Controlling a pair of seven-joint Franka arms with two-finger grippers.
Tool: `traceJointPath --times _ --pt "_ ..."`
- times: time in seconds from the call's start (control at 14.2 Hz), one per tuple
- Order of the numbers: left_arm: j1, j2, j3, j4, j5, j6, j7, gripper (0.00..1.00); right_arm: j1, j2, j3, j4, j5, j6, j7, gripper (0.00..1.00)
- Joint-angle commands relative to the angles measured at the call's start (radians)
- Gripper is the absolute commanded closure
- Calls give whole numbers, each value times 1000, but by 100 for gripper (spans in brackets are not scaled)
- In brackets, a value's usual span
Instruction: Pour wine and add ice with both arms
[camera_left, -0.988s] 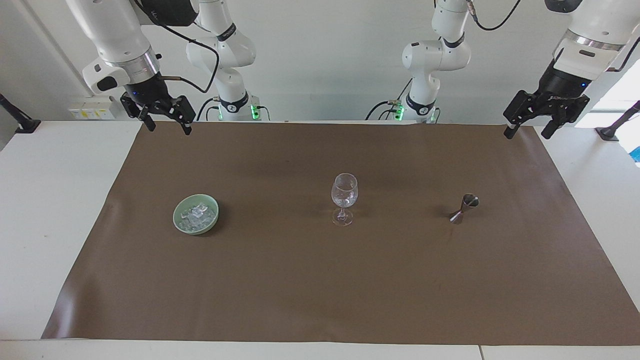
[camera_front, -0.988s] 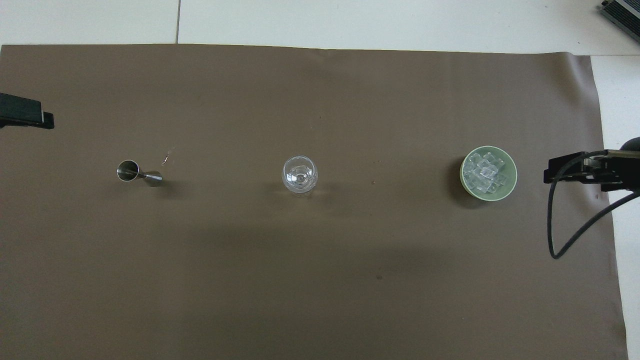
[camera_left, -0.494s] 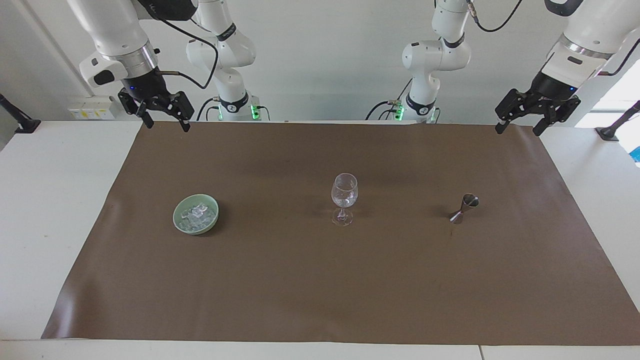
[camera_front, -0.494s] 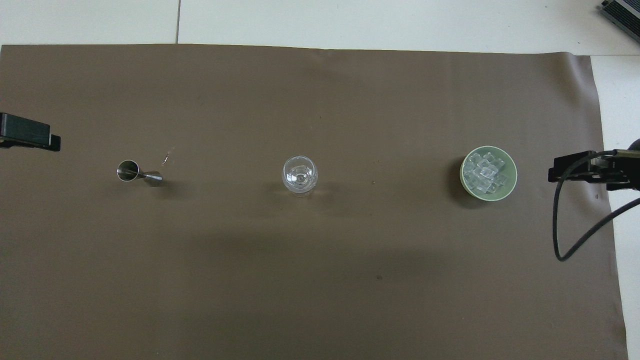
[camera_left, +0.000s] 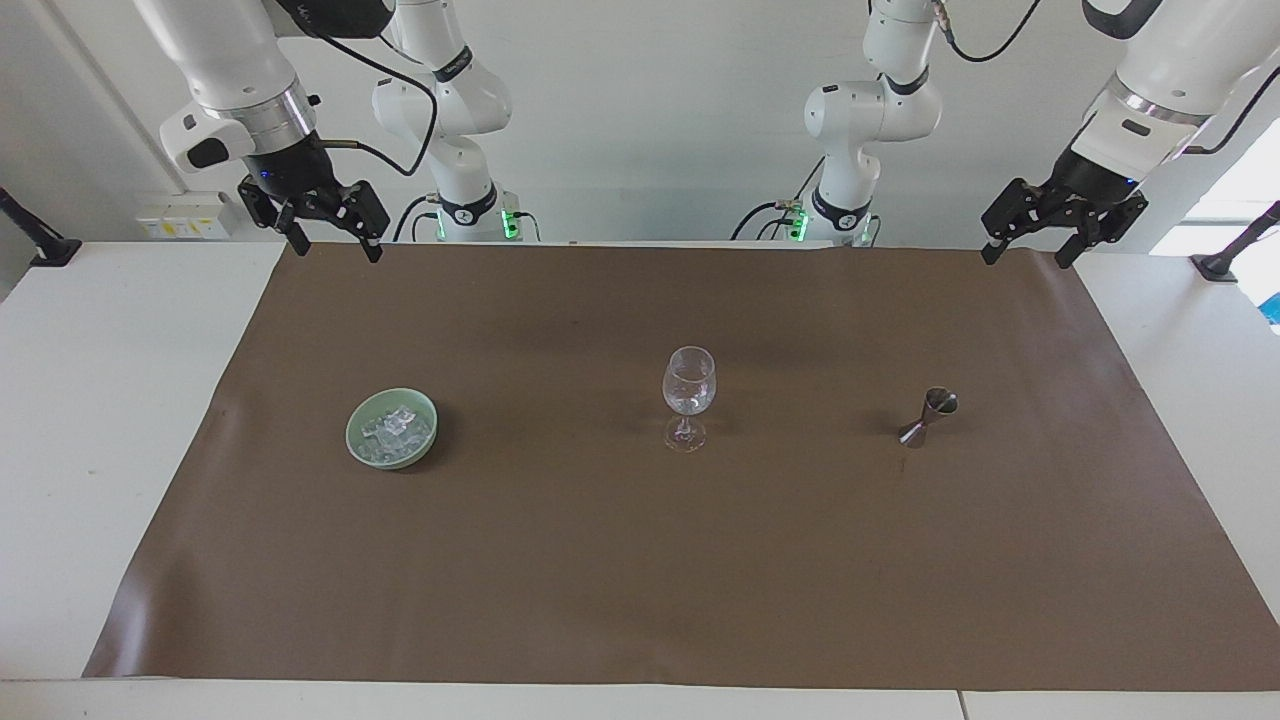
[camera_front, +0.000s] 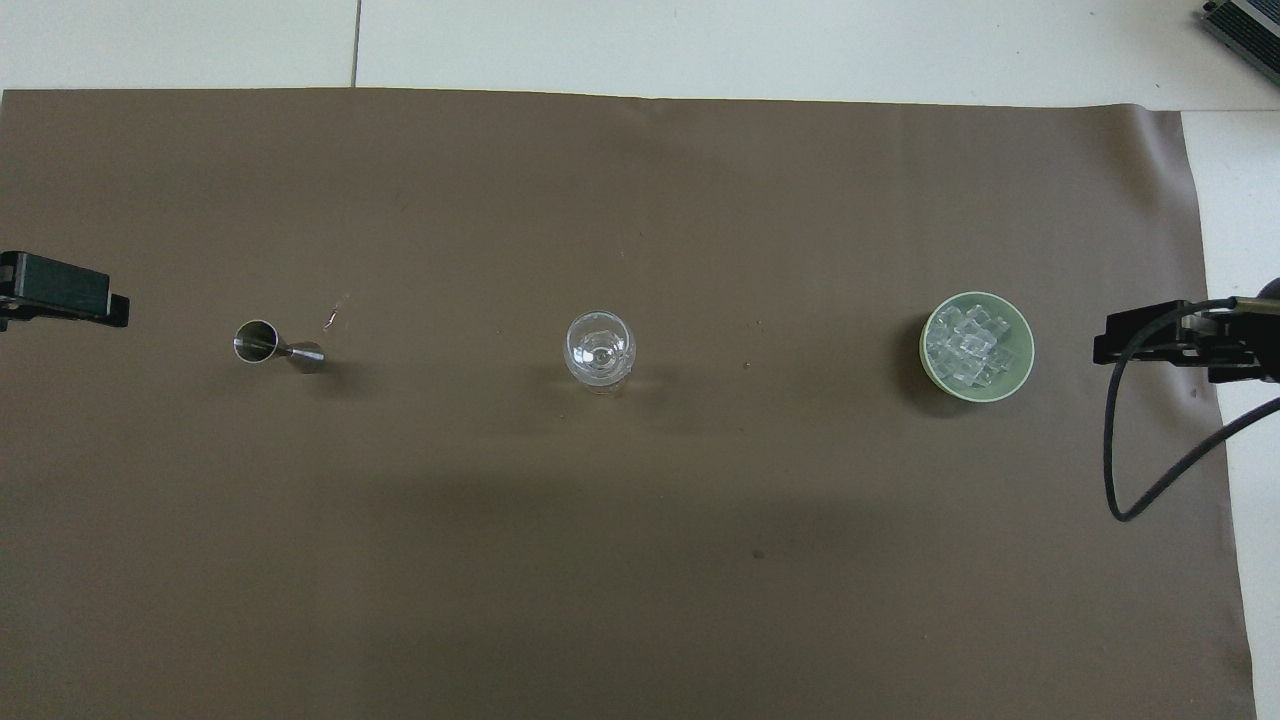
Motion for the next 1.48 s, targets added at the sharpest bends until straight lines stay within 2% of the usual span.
traceJointPath --times 0.0,0.14,0.28,0.49,0.56,0.78,0.99,1.41 --pt "-5 -29 6 -31 20 3 6 0 -34 -8 -5 -4 41 -14 8 0" --pt "-5 -29 6 -31 20 5 8 0 -33 -20 -3 -44 36 26 -3 0" --pt "-5 -29 6 -33 18 3 8 0 -33 -54 -2 -151 36 136 -15 0" --pt "1 -31 7 -36 20 -2 8 0 -28 -71 0 -295 24 323 -84 0" --pt "1 -31 7 -37 20 -3 6 0 -30 -68 0 -324 22 351 -114 0" --pt "3 -35 7 -50 20 8 6 0 -28 -20 0 -403 6 481 -190 0" --pt "0 -48 7 -77 21 31 9 0 -25 74 0 -421 -102 586 -254 0" --pt "-11 -55 7 -94 55 28 43 0 -24 223 0 -447 -103 797 -273 0"
